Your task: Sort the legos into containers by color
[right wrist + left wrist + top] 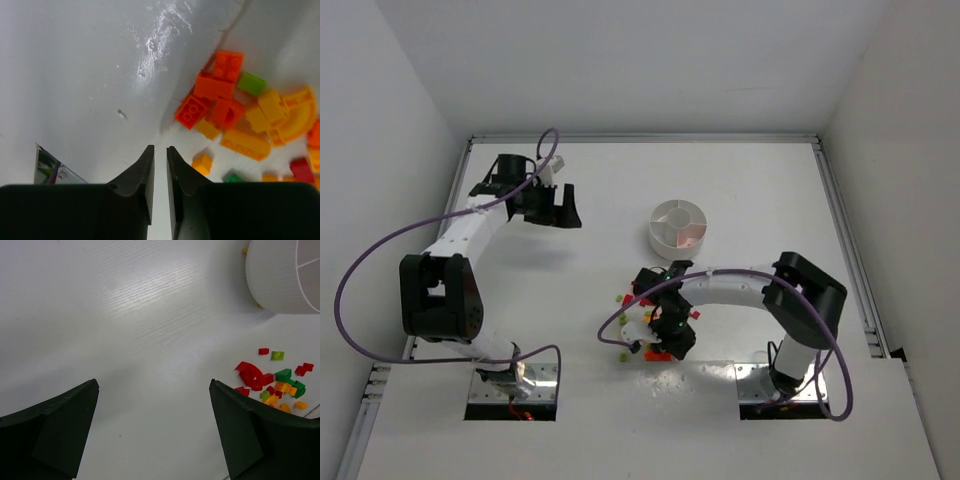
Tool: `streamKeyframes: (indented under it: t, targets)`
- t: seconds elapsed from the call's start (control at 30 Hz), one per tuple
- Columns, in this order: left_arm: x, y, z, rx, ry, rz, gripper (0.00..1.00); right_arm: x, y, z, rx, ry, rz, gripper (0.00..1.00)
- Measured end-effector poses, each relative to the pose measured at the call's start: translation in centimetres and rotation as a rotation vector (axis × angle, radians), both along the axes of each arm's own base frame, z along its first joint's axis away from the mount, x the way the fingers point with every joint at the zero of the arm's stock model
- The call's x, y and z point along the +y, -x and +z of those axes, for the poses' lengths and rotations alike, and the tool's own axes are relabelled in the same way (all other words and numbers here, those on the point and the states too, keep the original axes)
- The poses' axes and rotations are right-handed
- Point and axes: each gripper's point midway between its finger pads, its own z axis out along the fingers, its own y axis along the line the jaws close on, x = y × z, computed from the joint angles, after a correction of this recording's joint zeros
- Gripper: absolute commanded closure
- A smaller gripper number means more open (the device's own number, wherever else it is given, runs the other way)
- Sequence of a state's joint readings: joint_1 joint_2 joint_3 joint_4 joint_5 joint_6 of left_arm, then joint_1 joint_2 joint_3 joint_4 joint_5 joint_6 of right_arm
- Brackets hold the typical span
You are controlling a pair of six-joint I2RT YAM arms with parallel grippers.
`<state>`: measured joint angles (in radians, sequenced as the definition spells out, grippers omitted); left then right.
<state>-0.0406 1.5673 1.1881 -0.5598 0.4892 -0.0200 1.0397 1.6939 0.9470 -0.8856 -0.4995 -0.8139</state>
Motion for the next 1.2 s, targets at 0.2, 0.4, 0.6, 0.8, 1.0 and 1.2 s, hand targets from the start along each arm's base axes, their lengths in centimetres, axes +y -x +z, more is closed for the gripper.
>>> streamKeyframes:
  t: [0.2, 0.4, 0.6, 0.8, 1.0, 1.2]
  targets:
    - [0.1, 1.1, 0.9, -0.033, -0.005, -0.007, 0.01, 0.6, 0.7, -2.4, 0.022, 0.062, -0.033, 0.88]
    - [0.4, 1.5, 0.8, -0.035, -0.005, 0.001, 0.01, 0.9, 0.5, -2.7, 0.023, 0.123, -0.12, 0.88]
    - [0.9, 1.5, 0.7, -0.031, -0.006, 0.014, 0.01, 1.2, 0.1, -2.9, 0.02, 0.198, -0.213, 0.88]
    - [1.4, 1.4, 1.0, -0.041, -0.005, 0.028, 0.01, 4.9, -2.5, -2.9, -0.057, 0.117, -0.288, 0.88]
    - [1.8, 1.2, 1.1, -0.044, -0.004, 0.043, 0.01, 10.3, -7.3, -2.8, -0.2, -0.082, -0.35, 0.88]
    - [2.4, 1.1, 1.1, -0.042, -0.002, 0.064, 0.01, 11.9, -10.9, -2.7, -0.307, -0.14, -0.447, 0.8]
